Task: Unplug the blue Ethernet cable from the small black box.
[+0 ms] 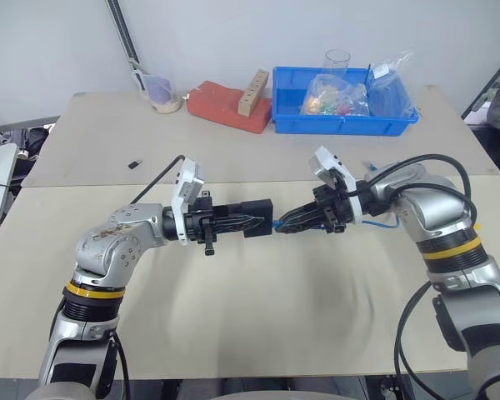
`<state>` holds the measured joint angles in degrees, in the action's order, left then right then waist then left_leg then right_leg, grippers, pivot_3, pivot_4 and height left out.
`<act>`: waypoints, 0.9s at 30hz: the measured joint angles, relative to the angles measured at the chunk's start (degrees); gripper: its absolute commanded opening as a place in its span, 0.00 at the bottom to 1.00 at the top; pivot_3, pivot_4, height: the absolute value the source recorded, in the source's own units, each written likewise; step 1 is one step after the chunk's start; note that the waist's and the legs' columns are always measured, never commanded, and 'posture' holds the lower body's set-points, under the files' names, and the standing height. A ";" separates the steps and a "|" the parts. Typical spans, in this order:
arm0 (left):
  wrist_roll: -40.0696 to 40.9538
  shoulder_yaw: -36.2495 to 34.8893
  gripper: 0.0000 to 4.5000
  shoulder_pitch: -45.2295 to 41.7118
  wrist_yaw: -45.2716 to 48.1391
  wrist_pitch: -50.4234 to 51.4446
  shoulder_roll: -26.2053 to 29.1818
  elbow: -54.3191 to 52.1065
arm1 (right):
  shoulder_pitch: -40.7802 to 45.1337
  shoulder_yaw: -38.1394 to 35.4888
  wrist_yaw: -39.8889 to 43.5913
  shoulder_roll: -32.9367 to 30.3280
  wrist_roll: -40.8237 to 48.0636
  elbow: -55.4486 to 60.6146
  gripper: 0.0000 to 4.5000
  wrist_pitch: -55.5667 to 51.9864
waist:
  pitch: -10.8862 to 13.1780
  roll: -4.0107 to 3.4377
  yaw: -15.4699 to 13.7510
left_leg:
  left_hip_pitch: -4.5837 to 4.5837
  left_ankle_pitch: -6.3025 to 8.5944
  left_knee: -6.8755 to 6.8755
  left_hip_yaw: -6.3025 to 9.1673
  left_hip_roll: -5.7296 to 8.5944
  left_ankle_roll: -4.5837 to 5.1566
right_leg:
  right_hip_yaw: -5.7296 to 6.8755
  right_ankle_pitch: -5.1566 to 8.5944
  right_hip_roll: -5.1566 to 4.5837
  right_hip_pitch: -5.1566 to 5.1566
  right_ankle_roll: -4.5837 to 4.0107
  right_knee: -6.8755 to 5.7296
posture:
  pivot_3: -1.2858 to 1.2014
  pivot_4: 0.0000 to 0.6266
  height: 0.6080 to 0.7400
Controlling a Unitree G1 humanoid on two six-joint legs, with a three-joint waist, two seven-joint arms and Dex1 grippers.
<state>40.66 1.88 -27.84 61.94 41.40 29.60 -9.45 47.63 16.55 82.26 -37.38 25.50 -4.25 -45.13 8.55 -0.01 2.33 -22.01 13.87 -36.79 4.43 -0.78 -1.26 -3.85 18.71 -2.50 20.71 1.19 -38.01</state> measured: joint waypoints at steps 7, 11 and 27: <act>0.00 0.34 0.12 0.92 0.26 -0.11 0.04 -0.76 | 0.21 0.59 0.82 -0.43 -0.06 0.00 0.32 -0.01 | 0.00 0.00 0.00 | 0.00 0.00 0.00 0.00 0.00 0.00 | 0.00 0.00 0.00 0.00 0.00 0.00 | 0.52 0.24 1.00; -0.07 0.88 0.12 1.31 0.48 -0.05 0.07 -0.82 | 1.03 0.57 0.83 -0.51 0.00 0.06 0.44 -0.01 | 0.00 0.00 0.00 | 0.00 0.00 0.00 0.00 -0.01 0.00 | 0.01 0.00 0.00 0.00 0.00 0.00 | 0.52 0.24 1.00; -0.07 1.11 0.12 1.55 0.72 -0.02 0.10 -0.82 | 0.83 0.65 1.25 -0.51 -0.12 0.42 0.44 0.56 | 0.00 0.00 -0.01 | -0.01 0.00 0.00 0.00 0.00 0.00 | 0.01 0.00 0.00 0.00 0.00 0.01 | 0.52 0.24 1.00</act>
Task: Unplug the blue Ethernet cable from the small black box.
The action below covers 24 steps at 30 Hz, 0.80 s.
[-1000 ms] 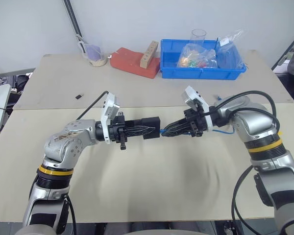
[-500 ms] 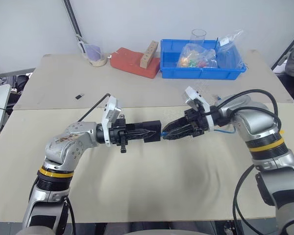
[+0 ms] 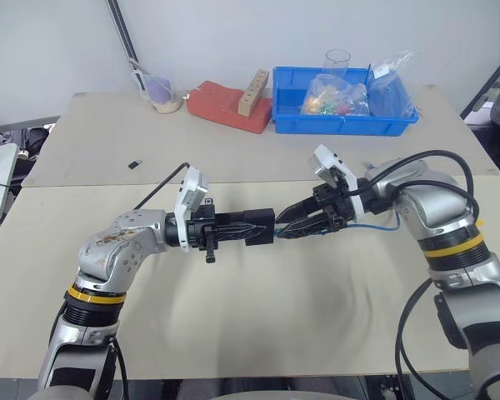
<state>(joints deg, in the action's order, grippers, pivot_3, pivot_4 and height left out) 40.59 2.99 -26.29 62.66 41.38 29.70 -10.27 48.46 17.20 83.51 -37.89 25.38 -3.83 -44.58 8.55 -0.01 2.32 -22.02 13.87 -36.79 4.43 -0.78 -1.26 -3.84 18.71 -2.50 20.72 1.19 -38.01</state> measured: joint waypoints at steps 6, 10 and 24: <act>0.01 0.00 0.12 0.00 0.39 0.14 0.00 0.00 | -0.13 0.16 0.01 0.00 -0.54 -0.01 0.44 0.66 | 0.00 0.00 0.00 | 0.00 0.00 0.00 0.00 0.00 0.00 | 0.00 0.00 0.00 0.00 0.00 0.00 | 0.52 0.24 1.00; 0.01 0.00 0.12 0.00 0.49 0.16 0.00 0.00 | -0.13 0.21 0.01 0.03 -0.57 -0.02 0.44 0.66 | 0.00 0.00 0.00 | 0.00 0.00 0.00 0.00 0.00 0.00 | 0.00 0.00 0.00 0.00 0.00 0.00 | 0.52 0.24 1.00; 0.09 0.00 0.12 0.00 0.46 0.44 0.00 -0.05 | -0.31 1.81 0.28 0.05 -0.59 -0.02 0.44 0.89 | 0.00 0.00 0.00 | 0.00 0.00 0.00 0.00 0.00 0.00 | 0.00 0.00 0.00 0.00 0.00 0.00 | 0.52 0.24 1.00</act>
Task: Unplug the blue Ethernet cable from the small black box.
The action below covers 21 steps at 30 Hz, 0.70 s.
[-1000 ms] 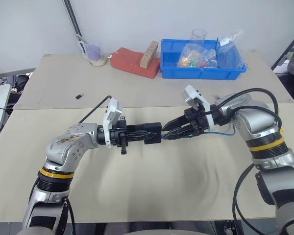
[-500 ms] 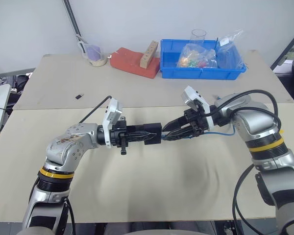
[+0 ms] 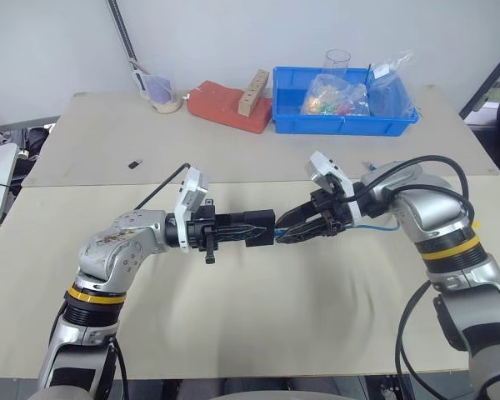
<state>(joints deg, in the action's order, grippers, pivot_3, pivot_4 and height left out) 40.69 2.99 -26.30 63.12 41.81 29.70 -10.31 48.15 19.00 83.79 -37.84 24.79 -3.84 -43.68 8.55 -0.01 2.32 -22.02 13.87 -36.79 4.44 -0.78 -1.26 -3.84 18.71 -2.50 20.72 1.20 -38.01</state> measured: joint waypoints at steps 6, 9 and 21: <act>0.00 0.00 0.12 0.00 0.00 0.12 0.01 -0.02 | 0.00 0.16 0.01 0.00 0.02 -0.04 0.18 0.17 | 0.00 0.00 0.00 | 0.00 0.00 0.00 0.00 0.00 0.00 | 0.00 0.00 0.00 0.00 0.00 0.00 | 0.52 0.24 1.00; -0.02 -0.05 0.12 -0.04 -0.12 0.20 0.09 -0.02 | 0.00 0.35 0.73 0.01 0.10 -0.04 0.01 0.17 | 0.00 0.00 0.00 | 0.00 0.00 0.00 0.00 0.00 0.00 | 0.00 0.00 0.00 0.00 0.00 0.00 | 0.52 0.24 1.00; 0.04 0.35 0.12 -0.02 0.13 0.57 0.20 -0.45 | -0.23 0.73 2.66 -1.88 -0.21 0.01 0.01 1.33 | 0.00 0.00 -0.20 | -0.02 0.00 0.00 0.00 0.02 0.00 | 0.00 0.00 -0.01 0.00 0.00 0.01 | 0.52 0.24 1.00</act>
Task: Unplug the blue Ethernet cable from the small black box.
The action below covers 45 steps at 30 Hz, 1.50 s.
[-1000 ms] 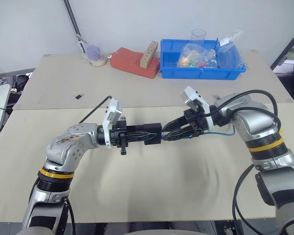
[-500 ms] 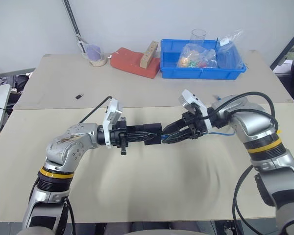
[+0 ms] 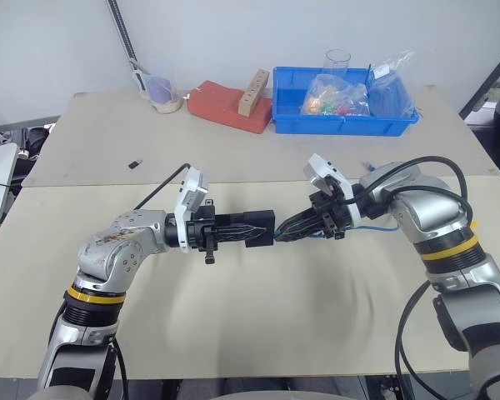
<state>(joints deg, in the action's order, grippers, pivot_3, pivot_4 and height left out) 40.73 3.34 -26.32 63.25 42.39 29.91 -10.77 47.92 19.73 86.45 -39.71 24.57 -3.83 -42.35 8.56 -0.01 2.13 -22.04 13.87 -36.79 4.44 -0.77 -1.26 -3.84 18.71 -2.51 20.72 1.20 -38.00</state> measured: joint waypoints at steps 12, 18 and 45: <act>-3.73 -4.22 0.12 6.31 -3.90 -7.22 2.02 0.53 | -17.61 -2.68 -15.38 -0.72 -12.98 -5.17 0.30 22.36 | 0.03 0.03 0.10 | -0.17 0.00 0.01 -0.07 -0.05 0.00 | -0.06 0.00 0.03 0.28 0.00 -0.08 | 0.52 0.24 1.00; -5.38 -7.32 0.12 7.15 -9.30 -10.32 0.58 1.37 | -23.39 -6.86 -19.26 -1.51 -11.96 6.49 0.76 22.00 | 0.02 0.03 -0.32 | -0.17 0.00 -0.02 -0.02 -0.05 0.00 | -0.08 0.00 0.01 0.29 0.00 -0.10 | 0.52 0.24 1.00; -27.43 -9.93 0.51 7.70 -32.94 -50.04 -16.70 31.94 | -24.57 -18.27 -45.31 8.78 0.99 26.94 1.00 1.91 | 0.00 0.05 -1.18 | -0.18 -0.01 0.00 -0.10 0.02 0.01 | -0.08 -0.01 0.00 0.35 -0.01 -0.16 | 0.52 0.24 1.00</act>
<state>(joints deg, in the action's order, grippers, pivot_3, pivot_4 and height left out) 13.30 -6.59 -18.62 30.31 -7.65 13.21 21.17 23.35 1.46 41.15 -30.93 25.57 23.11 -40.44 8.56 0.04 0.94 -22.22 13.86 -36.79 4.34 -0.75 -1.25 -3.92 18.70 -2.51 21.06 1.19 -38.16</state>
